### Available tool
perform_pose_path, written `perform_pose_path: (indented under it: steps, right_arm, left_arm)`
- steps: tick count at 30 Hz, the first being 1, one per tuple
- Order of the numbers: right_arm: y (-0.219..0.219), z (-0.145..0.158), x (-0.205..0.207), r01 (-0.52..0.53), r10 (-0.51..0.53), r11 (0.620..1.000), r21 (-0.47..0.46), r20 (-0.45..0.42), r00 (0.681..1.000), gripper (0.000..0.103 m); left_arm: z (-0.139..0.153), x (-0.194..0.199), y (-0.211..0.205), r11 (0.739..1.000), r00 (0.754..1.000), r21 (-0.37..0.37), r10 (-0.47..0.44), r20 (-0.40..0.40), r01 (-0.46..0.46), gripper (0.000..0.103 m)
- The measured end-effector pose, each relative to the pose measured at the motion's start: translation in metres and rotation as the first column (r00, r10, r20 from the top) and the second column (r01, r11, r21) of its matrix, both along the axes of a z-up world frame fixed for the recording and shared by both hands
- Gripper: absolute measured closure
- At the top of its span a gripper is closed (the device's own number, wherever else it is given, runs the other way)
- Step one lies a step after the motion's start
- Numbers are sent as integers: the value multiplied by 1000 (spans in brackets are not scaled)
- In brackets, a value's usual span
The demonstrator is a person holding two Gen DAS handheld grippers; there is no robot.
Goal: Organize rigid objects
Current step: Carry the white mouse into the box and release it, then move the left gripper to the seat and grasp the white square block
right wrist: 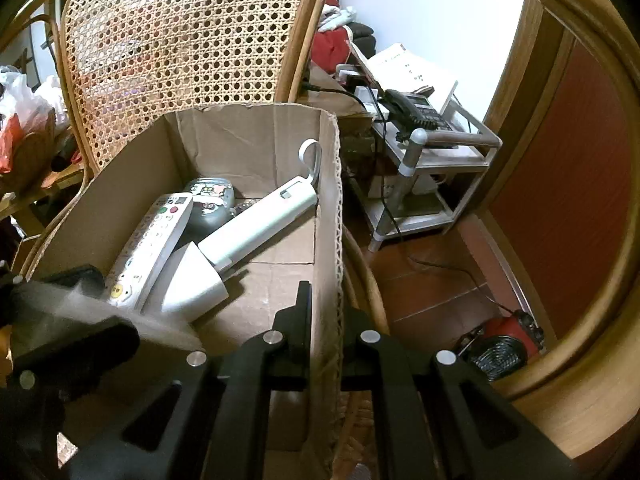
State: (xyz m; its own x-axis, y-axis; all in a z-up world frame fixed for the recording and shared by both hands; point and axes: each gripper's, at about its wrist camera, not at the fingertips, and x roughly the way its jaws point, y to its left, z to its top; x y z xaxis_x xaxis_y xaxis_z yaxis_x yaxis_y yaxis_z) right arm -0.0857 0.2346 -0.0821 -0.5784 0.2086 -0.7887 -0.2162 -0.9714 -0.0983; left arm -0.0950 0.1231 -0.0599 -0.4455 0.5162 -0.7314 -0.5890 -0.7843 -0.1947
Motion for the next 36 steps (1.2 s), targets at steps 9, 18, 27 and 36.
perform_pose_path:
  steps: [9, 18, 27, 36]
  right_arm:
    - [-2, 1, -1, -5, 5, 1000, -3, -1, 1000, 93]
    - [5, 0, -2, -4, 4, 1000, -5, -1, 1000, 93]
    - [2, 0, -1, -5, 5, 1000, 4, 0, 1000, 93]
    - [3, 0, -1, 1, -1, 1000, 9, 2, 1000, 93]
  left_arm:
    - [10, 16, -17, 1000, 996, 5, -1, -95, 1, 26]
    - [8, -10, -82, 987, 984, 3, 162, -72, -163, 17]
    - [-37, -23, -126, 969, 973, -97, 230, 24, -227, 17]
    - [-67, -5, -97, 981, 994, -170, 100, 43, -91, 17]
